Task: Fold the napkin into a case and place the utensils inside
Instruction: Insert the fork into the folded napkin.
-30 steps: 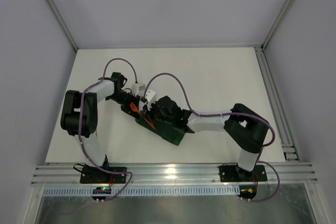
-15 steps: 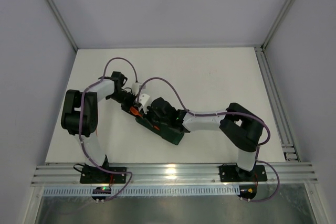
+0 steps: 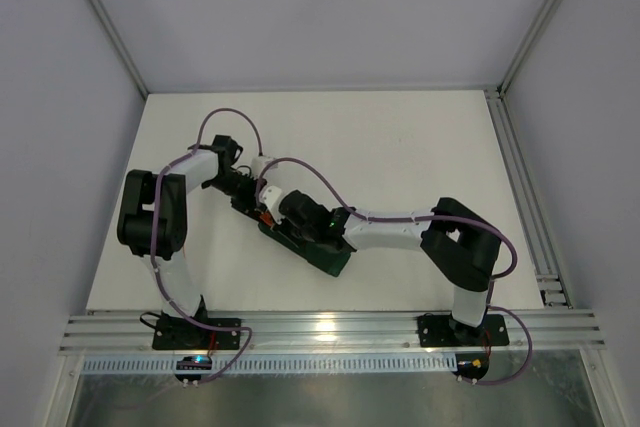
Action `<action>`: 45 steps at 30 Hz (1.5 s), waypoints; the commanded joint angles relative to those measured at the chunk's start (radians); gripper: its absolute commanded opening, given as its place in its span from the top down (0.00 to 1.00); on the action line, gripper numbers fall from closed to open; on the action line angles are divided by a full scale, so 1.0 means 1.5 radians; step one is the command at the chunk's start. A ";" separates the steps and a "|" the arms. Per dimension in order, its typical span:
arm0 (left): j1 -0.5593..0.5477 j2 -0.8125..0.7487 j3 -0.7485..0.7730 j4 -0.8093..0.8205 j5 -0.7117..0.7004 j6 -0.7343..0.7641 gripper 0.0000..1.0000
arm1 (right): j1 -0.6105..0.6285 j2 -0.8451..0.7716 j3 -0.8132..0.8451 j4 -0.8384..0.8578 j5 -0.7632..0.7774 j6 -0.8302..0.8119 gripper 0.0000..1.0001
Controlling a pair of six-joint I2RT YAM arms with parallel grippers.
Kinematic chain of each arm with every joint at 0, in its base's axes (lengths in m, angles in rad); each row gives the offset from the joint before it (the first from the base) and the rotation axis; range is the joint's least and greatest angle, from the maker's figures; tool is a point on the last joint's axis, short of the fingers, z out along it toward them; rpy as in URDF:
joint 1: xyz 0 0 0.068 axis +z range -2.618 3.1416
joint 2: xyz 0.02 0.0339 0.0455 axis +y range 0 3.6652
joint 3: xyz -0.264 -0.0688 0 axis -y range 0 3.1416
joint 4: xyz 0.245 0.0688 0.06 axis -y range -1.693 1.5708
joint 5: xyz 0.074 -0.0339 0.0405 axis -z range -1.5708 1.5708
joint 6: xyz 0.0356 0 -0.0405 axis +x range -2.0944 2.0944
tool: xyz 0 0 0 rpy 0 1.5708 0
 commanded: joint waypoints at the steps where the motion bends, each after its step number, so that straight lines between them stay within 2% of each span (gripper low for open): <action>1: 0.004 0.001 0.023 -0.002 0.003 0.010 1.00 | 0.003 -0.023 0.007 -0.041 0.026 0.030 0.96; 15: 0.003 -0.009 0.024 -0.014 0.001 0.037 1.00 | 0.004 -0.005 0.030 -0.112 0.058 0.075 0.96; 23: -0.006 -0.015 0.022 -0.017 -0.017 0.052 1.00 | 0.004 0.045 0.103 -0.159 0.073 0.037 0.96; 30: -0.006 -0.013 0.027 -0.007 -0.017 0.041 1.00 | 0.004 0.029 0.074 -0.162 0.016 0.057 0.96; 45: -0.006 -0.015 0.024 -0.001 -0.016 0.033 1.00 | 0.004 0.007 0.035 -0.163 -0.016 0.097 0.96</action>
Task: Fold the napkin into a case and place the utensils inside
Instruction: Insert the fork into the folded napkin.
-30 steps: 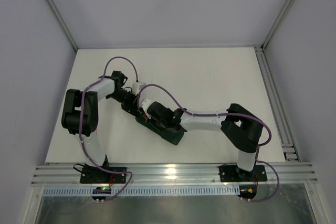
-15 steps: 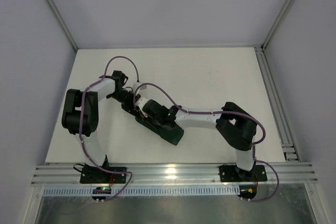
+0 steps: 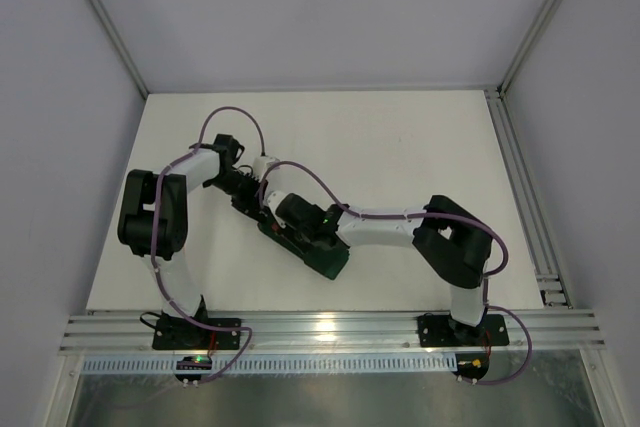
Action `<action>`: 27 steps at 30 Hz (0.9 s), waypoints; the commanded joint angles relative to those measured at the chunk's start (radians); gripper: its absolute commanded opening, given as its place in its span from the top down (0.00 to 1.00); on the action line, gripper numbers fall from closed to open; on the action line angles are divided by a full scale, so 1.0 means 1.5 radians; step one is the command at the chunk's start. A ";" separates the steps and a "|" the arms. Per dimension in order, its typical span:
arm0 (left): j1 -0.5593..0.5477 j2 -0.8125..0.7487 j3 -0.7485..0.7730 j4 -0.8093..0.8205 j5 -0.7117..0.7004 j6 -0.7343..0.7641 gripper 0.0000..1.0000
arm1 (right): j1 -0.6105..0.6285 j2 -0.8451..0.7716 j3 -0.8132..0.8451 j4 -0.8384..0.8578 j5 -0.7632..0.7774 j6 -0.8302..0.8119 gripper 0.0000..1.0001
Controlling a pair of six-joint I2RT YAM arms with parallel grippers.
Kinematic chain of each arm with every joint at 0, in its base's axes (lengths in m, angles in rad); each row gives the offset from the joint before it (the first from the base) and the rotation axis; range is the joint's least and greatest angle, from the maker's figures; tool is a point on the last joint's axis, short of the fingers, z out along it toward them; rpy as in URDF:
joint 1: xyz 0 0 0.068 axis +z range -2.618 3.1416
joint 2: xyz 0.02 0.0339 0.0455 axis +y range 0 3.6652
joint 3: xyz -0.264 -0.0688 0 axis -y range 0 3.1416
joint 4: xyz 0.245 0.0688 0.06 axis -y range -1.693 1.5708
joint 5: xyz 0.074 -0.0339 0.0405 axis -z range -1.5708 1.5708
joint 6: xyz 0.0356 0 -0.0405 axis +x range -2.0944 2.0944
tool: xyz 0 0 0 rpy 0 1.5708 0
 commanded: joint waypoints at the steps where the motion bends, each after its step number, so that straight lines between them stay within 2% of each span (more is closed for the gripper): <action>1: -0.001 -0.016 0.018 0.004 -0.003 0.001 1.00 | 0.005 -0.025 -0.007 -0.007 -0.020 0.017 0.96; 3: -0.001 -0.018 0.018 0.004 -0.003 0.001 1.00 | 0.004 -0.022 -0.006 -0.010 -0.015 0.018 0.91; 5: 0.000 -0.023 0.019 0.008 -0.006 -0.004 0.99 | 0.004 -0.024 -0.001 -0.014 -0.008 0.020 0.71; 7: 0.000 -0.027 0.021 0.013 -0.015 -0.011 0.85 | 0.005 -0.033 0.006 -0.019 -0.006 0.021 0.62; 10: -0.001 -0.036 0.027 0.014 -0.025 -0.013 0.73 | 0.004 -0.050 0.018 -0.023 0.002 0.021 0.50; 11: 0.000 -0.045 0.028 0.016 -0.028 -0.016 0.71 | 0.004 -0.064 0.022 -0.025 0.007 0.020 0.40; 15: 0.000 -0.067 0.034 0.013 -0.036 -0.020 0.62 | 0.003 -0.110 0.049 -0.031 0.046 0.022 0.34; 17: 0.000 -0.077 0.043 0.007 -0.042 -0.021 0.53 | 0.004 -0.131 0.068 -0.030 0.077 0.034 0.33; 18: 0.001 -0.090 0.048 0.000 -0.048 -0.021 0.30 | 0.003 -0.149 0.081 -0.031 0.117 0.038 0.31; 20: 0.002 -0.103 0.062 -0.009 -0.052 -0.021 0.02 | 0.000 -0.158 0.101 -0.039 0.150 0.046 0.28; 27: 0.031 -0.179 0.084 -0.071 -0.118 -0.034 0.01 | -0.028 -0.125 0.217 -0.080 0.190 0.109 0.23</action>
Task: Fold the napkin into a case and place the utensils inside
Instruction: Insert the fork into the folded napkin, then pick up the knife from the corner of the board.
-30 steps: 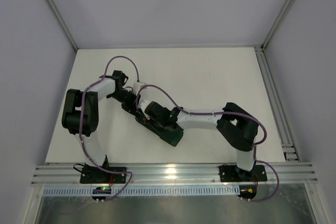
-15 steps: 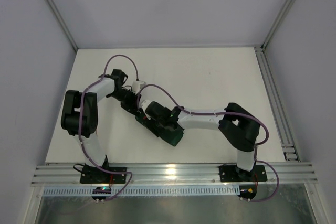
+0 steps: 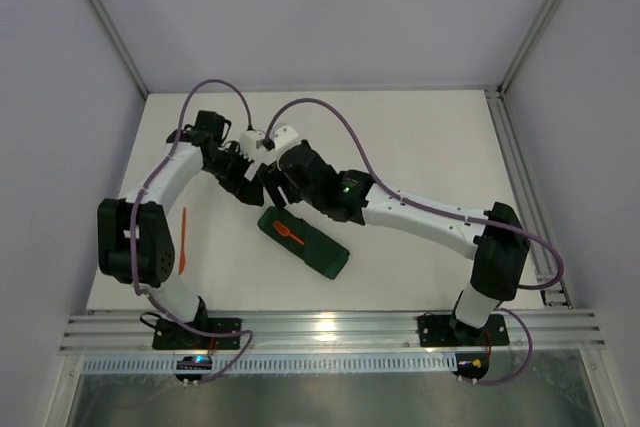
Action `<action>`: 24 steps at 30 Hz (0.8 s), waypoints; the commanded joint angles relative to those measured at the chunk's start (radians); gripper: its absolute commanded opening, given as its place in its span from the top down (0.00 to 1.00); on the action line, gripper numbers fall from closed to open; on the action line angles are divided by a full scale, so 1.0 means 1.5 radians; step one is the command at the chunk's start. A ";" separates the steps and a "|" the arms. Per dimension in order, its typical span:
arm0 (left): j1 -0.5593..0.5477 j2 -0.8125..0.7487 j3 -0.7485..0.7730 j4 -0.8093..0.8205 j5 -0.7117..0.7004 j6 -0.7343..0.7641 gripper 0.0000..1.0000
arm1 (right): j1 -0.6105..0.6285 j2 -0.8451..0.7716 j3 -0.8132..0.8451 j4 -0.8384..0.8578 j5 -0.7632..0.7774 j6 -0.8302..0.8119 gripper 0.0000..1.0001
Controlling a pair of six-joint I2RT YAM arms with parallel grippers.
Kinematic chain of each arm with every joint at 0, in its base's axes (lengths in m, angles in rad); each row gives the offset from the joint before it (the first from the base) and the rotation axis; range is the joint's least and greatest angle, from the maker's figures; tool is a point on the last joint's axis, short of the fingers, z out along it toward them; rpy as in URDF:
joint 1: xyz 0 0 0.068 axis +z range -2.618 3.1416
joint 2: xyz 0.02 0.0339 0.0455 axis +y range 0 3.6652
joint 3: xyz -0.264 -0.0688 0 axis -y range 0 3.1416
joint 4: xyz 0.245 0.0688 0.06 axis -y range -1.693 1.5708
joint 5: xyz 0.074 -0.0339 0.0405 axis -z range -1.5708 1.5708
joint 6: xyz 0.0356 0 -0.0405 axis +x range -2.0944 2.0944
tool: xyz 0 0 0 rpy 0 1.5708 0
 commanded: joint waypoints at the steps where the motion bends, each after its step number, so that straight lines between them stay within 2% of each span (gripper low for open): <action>1: 0.032 -0.071 0.022 -0.061 -0.053 -0.013 0.01 | -0.032 0.006 0.053 -0.034 0.037 0.047 0.19; 5: 0.115 -0.129 0.016 -0.089 -0.084 -0.036 0.01 | -0.124 -0.027 0.042 -0.087 -0.009 0.106 0.18; 8: 0.224 -0.194 -0.001 -0.098 -0.111 -0.054 0.01 | -0.209 -0.100 -0.069 -0.071 -0.058 0.145 0.18; 9: 0.281 -0.211 -0.017 -0.100 -0.123 -0.053 0.01 | -0.225 -0.125 -0.103 -0.056 -0.061 0.146 0.18; 14: 0.413 -0.286 -0.065 -0.149 -0.236 -0.018 0.01 | -0.304 -0.273 -0.269 0.022 -0.044 0.170 0.18; 16: 0.425 -0.291 -0.094 -0.162 -0.261 -0.002 0.01 | -0.315 -0.297 -0.297 0.041 -0.045 0.165 0.18; 20: 0.423 -0.278 -0.133 -0.172 -0.222 -0.018 0.01 | -0.317 -0.317 -0.326 0.031 -0.037 0.145 0.18; 22: 0.403 -0.241 -0.148 -0.141 -0.250 -0.036 0.01 | -0.317 -0.316 -0.330 0.024 -0.038 0.144 0.18; 24: 0.353 -0.213 -0.168 -0.105 -0.306 -0.047 0.06 | -0.317 -0.317 -0.343 0.027 -0.038 0.144 0.18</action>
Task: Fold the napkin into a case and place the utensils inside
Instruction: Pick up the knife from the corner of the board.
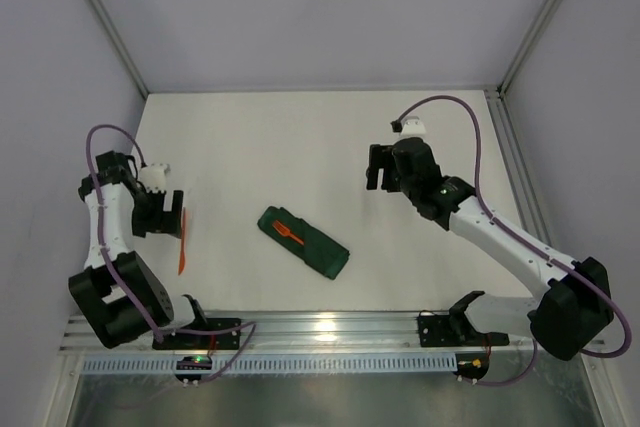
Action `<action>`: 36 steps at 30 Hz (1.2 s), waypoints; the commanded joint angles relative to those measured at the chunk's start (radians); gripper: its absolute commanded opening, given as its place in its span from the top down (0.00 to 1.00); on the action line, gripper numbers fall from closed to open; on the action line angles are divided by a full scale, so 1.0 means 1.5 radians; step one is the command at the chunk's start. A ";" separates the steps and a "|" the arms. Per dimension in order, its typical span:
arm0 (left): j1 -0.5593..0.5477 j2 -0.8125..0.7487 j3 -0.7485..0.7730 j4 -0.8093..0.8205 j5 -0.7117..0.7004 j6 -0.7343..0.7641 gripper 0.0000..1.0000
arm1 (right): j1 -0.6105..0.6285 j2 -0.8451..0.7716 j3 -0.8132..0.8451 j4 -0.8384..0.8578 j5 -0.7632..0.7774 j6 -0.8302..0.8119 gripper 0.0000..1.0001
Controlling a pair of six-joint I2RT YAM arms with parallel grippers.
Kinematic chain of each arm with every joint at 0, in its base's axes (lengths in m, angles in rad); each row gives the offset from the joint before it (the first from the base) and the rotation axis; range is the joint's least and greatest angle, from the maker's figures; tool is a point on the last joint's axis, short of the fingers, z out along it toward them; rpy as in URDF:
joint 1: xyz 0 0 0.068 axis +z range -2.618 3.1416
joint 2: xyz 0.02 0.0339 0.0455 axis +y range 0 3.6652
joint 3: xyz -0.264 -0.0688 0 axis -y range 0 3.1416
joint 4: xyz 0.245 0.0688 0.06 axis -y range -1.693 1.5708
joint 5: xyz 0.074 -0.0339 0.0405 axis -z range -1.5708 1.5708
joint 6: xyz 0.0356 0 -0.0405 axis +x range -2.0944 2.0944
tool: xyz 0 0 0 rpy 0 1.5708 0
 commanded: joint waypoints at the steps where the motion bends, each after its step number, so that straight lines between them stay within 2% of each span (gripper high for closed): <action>1: -0.066 0.060 -0.025 0.065 -0.075 -0.021 0.08 | 0.000 -0.006 -0.023 0.031 0.001 0.001 0.18; 3: -0.114 0.089 -0.021 0.083 -0.091 -0.031 0.12 | 0.000 -0.008 -0.043 0.037 0.004 0.001 0.18; 6: -0.144 0.142 -0.020 0.112 -0.114 -0.039 0.17 | 0.000 -0.003 -0.054 0.042 0.001 0.002 0.18; 12: -0.168 0.239 -0.034 0.198 -0.165 -0.048 0.26 | -0.001 0.019 -0.054 0.039 -0.001 -0.006 0.18; 16: -0.175 0.292 -0.017 0.228 -0.160 -0.049 0.39 | 0.000 0.024 -0.055 0.035 -0.003 -0.008 0.18; 19: -0.175 0.325 -0.013 0.231 -0.125 -0.042 0.53 | 0.000 0.020 -0.060 0.037 0.001 -0.010 0.18; 20: -0.175 0.333 -0.010 0.225 -0.104 -0.033 0.61 | 0.000 0.019 -0.063 0.037 0.003 -0.011 0.18; 22: -0.175 0.359 -0.008 0.214 -0.084 -0.030 0.71 | 0.000 0.017 -0.063 0.036 0.010 -0.012 0.18; 23: -0.175 0.363 -0.005 0.208 -0.079 -0.028 0.96 | -0.001 0.017 -0.063 0.035 0.011 -0.013 0.18; 24: -0.175 0.362 -0.006 0.209 -0.069 -0.025 1.00 | 0.000 0.014 -0.063 0.035 0.012 -0.016 0.18; 28: -0.175 0.352 -0.003 0.202 -0.043 -0.015 1.00 | 0.000 0.000 -0.062 0.036 0.007 -0.024 0.18; 31: -0.181 0.301 -0.007 0.191 -0.035 0.014 1.00 | 0.000 -0.021 -0.067 0.038 0.001 -0.039 0.18; 33: -0.200 0.263 -0.010 0.181 -0.052 0.036 1.00 | 0.000 -0.034 -0.071 0.041 0.001 -0.046 0.18; 36: -0.267 0.179 0.006 0.150 -0.088 0.078 1.00 | 0.000 -0.056 -0.083 0.060 -0.008 -0.065 0.18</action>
